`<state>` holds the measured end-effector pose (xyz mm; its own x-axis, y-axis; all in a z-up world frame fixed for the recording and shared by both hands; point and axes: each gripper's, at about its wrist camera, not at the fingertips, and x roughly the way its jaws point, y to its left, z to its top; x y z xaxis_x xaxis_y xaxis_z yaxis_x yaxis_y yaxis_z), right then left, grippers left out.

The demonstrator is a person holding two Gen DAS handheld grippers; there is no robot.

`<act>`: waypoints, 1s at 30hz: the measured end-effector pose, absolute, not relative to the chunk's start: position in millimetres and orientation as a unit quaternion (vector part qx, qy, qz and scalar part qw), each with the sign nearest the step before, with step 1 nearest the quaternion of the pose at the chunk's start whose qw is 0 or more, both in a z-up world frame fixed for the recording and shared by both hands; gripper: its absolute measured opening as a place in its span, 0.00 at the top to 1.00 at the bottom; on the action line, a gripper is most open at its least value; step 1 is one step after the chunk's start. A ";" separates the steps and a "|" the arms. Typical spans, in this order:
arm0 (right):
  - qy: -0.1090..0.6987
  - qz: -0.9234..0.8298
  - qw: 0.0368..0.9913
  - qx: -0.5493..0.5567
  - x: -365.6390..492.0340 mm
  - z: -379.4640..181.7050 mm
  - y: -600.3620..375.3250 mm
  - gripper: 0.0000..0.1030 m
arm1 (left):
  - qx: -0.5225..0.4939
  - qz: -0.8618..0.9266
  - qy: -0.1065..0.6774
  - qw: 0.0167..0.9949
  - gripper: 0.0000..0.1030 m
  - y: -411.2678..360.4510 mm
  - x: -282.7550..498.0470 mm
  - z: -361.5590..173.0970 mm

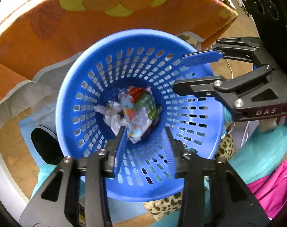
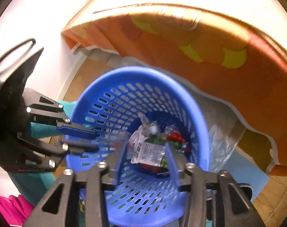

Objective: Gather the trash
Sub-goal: 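Open both tools to drop the tube and carton into the basket, then move the left tool to the white wristband while the right approaches the black hair tie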

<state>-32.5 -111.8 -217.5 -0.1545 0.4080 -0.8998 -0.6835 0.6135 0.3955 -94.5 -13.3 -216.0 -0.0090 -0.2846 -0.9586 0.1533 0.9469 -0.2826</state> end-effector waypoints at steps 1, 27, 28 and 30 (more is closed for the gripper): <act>0.626 0.426 0.644 -0.107 -31.3 -214.6 -112.5 0.47 | -0.046 -0.155 0.692 0.704 0.62 -12.4 -93.9 -215.5; 0.513 0.391 0.758 -0.101 5.6 -135.7 -130.9 0.18 | -0.063 -0.090 0.600 0.792 0.62 43.5 -27.3 -144.8; 0.508 0.384 0.765 -0.098 11.3 -131.2 -132.6 0.18 | -0.057 -0.085 0.593 0.798 0.62 46.4 -20.6 -140.0; 0.501 0.372 0.776 -0.095 23.0 -123.7 -136.1 0.18 | -0.051 -0.077 0.584 0.807 0.58 49.6 -7.5 -132.8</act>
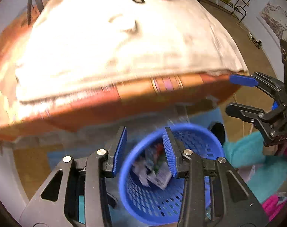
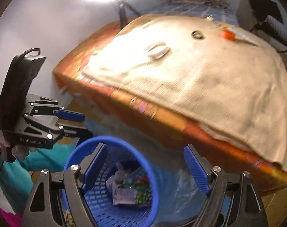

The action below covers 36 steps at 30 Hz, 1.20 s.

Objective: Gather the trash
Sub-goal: 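Move the left tool to the white wristband while the right approaches the black hair tie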

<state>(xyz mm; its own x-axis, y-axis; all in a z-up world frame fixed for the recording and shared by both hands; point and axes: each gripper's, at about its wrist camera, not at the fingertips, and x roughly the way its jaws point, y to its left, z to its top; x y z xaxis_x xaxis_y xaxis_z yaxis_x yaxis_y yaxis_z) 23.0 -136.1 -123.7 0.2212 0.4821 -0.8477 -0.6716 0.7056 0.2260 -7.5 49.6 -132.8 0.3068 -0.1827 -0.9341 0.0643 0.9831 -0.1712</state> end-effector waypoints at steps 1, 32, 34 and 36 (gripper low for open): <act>0.499 0.367 0.779 -0.093 27.2 -121.3 -137.8 0.18 | -0.052 -0.075 0.579 0.810 0.56 52.2 -0.5 -129.8; 0.438 0.281 0.850 -0.082 245.3 -102.0 -86.2 0.27 | -0.109 0.002 0.528 0.842 0.53 106.3 164.1 -138.0; 0.446 0.280 0.846 -0.077 257.7 -108.3 -78.8 0.33 | -0.110 -0.002 0.524 0.844 0.53 106.5 169.4 -139.2; 0.454 0.281 0.842 -0.072 268.1 -115.3 -70.8 0.37 | -0.111 -0.007 0.523 0.845 0.53 104.9 171.8 -140.0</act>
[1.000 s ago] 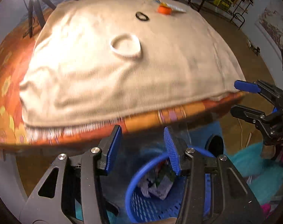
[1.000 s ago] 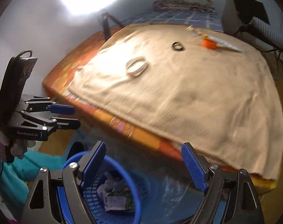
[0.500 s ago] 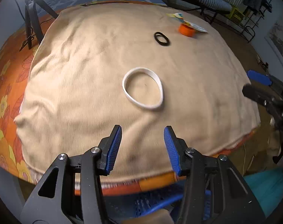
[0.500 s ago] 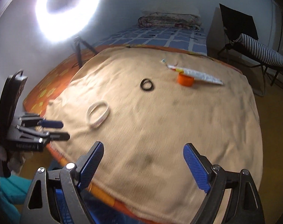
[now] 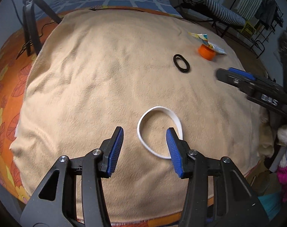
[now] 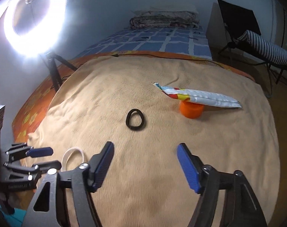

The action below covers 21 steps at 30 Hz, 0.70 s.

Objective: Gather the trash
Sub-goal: 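Move the left tool to the white wristband while the right approaches the black hair tie, then grasp the white wristband with the left tool while the right grasps the black hair tie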

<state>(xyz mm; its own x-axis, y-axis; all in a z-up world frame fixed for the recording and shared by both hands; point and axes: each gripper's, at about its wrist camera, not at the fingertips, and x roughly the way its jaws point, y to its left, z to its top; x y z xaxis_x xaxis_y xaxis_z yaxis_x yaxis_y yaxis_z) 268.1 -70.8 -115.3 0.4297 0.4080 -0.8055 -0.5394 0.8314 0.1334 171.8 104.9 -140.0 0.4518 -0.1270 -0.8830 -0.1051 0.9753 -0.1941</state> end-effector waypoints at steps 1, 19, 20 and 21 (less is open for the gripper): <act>0.457 0.282 0.841 -0.072 271.4 -117.8 -67.0 0.38 | -0.107 -0.008 0.523 0.846 0.53 103.7 174.1 -141.2; 0.475 0.250 0.836 -0.118 312.6 -158.8 -16.0 0.58 | -0.075 0.003 0.531 0.844 0.88 101.1 183.3 -163.5; 0.477 0.250 0.834 -0.119 313.2 -160.9 -14.0 0.59 | -0.072 0.003 0.530 0.845 0.89 99.4 183.3 -163.5; 0.478 0.250 0.833 -0.122 313.1 -163.0 -11.9 0.64 | -0.070 0.002 0.530 0.845 0.92 98.0 183.7 -163.6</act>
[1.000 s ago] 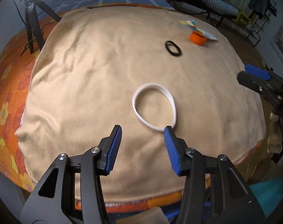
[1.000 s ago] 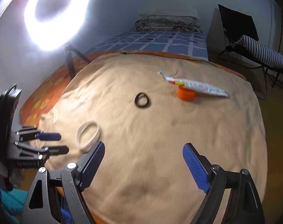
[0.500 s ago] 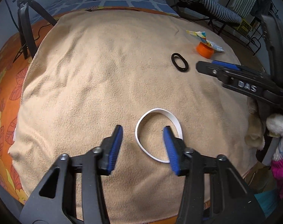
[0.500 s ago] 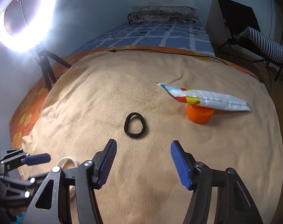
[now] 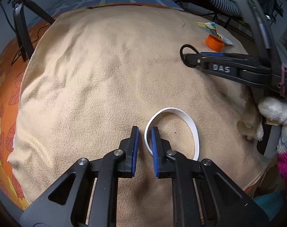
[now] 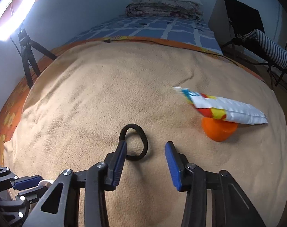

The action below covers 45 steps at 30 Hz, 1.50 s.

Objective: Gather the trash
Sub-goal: 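Grasp the white wristband with the left tool while the right grasps the black hair tie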

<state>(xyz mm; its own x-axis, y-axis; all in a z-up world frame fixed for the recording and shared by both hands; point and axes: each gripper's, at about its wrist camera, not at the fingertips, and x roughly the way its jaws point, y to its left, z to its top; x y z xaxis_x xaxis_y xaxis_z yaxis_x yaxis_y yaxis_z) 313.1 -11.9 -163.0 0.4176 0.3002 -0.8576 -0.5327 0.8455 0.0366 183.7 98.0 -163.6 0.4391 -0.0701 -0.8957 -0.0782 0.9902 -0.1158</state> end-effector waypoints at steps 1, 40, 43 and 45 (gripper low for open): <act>0.478 0.250 0.833 -0.123 312.7 -163.6 -10.2 0.69 | -0.070 0.002 0.529 0.846 0.92 97.4 183.7 -163.7; 0.449 0.337 0.823 -0.093 235.3 -110.1 -56.6 0.99 | -0.077 0.008 0.511 0.856 0.44 95.6 169.1 -147.8; 0.449 0.338 0.822 -0.092 232.5 -108.8 -60.8 0.99 | -0.068 0.009 0.505 0.861 0.44 99.4 163.5 -143.4; 0.449 0.338 0.822 -0.091 231.0 -108.3 -63.9 0.99 | -0.080 0.001 0.511 0.856 0.44 103.7 158.8 -142.4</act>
<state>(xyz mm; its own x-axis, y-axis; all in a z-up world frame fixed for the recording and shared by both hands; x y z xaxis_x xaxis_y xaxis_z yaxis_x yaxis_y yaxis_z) 231.0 -63.9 -108.3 0.3675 0.4742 -0.8001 -0.6381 0.7544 0.1541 158.8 103.7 -142.4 0.4769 -0.0804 -0.8753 -0.0826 0.9873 -0.1357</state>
